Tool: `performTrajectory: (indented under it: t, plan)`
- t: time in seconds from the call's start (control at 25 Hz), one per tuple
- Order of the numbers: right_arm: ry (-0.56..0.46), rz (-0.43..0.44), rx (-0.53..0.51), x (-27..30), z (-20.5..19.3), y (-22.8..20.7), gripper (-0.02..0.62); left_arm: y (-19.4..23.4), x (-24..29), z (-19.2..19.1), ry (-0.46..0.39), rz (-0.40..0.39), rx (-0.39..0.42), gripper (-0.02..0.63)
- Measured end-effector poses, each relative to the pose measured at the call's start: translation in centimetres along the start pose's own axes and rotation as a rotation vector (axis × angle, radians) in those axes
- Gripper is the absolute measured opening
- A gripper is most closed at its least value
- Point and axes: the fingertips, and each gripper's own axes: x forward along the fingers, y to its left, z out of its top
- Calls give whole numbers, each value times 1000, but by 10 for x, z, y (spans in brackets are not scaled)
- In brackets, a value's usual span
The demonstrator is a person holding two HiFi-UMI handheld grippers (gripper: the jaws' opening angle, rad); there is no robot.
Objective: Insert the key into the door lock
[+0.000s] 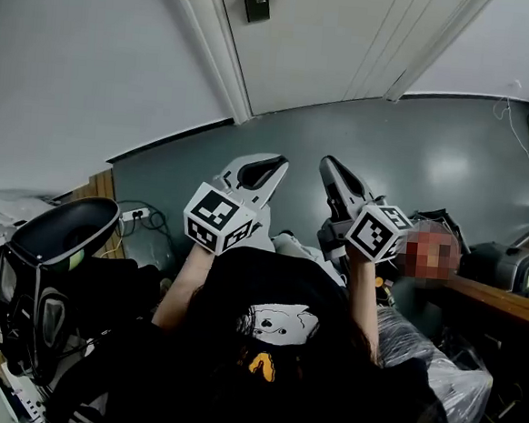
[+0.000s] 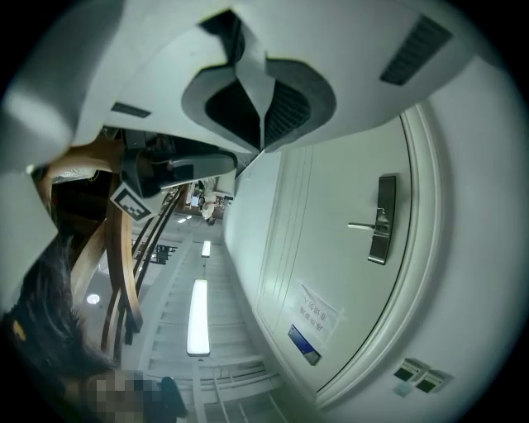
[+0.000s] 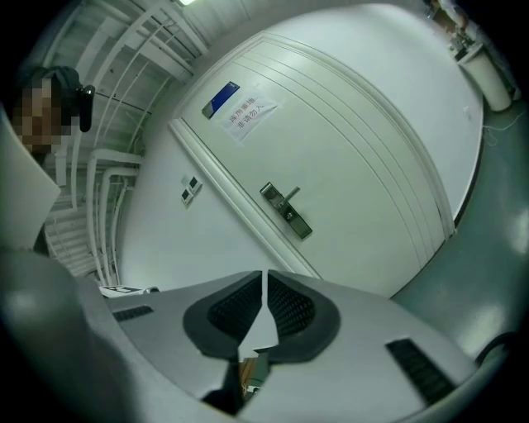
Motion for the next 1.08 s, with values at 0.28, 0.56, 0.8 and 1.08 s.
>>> performTrajectory:
  t: [0.28,0.56,0.8,1.08]
  plan:
    - [-2,-14,-55,-1,-3,2,15,4,-11,-8,13,4,-9,20]
    - [-36,-81,-81,-21,9,-19,15,0,-16,-16,32,12,-15,20]
    - [-63,-146,-74,-33,17,-43,14,5,-15,-23,60,12,-29,20]
    - [-89,-192,-85,-43,27,-62,14,2,-9,-28,93,-1,-15,20]
